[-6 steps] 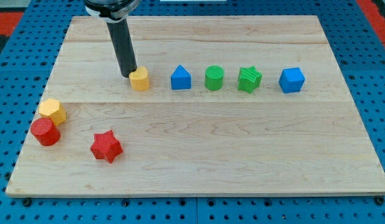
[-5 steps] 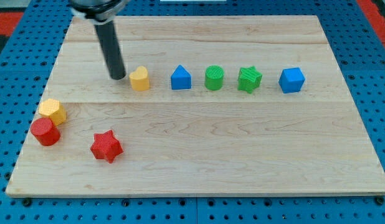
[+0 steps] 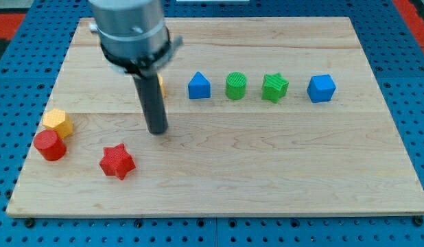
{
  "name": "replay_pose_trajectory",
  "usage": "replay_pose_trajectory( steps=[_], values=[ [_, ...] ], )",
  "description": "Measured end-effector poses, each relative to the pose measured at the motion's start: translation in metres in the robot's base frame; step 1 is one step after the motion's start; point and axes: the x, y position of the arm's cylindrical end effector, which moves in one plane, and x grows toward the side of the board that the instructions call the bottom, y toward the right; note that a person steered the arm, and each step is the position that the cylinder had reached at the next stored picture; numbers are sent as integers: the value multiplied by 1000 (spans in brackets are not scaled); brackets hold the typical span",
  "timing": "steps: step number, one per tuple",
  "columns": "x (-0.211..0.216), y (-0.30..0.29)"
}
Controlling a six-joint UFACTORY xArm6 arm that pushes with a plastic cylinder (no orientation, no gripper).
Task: Move the red star to the left side of the yellow heart
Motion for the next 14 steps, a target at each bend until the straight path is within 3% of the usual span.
replay_pose_trajectory(
  steps=[1,2,3,6,8,10,11,12,14],
  values=[
    [67,-11],
    [79,-42],
    [61,-90],
    [-38,-91],
    [-30,-35],
    [-66,-110],
    [-74,-104],
    [-51,-120],
    [-95,-134]
  ],
)
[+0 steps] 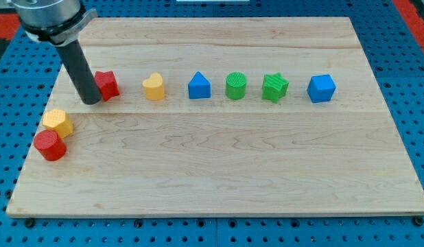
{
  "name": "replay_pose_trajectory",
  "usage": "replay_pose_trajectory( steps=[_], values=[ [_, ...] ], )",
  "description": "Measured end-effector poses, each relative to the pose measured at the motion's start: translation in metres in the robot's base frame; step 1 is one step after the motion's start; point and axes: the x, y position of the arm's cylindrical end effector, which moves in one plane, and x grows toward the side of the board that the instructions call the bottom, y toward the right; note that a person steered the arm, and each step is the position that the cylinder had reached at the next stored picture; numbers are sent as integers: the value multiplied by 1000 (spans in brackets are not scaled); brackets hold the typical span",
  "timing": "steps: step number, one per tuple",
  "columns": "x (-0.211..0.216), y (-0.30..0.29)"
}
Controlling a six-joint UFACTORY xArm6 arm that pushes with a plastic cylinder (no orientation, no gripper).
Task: Move the red star to the left side of the yellow heart
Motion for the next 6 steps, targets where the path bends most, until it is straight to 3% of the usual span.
replay_pose_trajectory(
  steps=[2,4,6],
  values=[
    [-16,-60],
    [-31,0],
    [-25,-15]
  ],
)
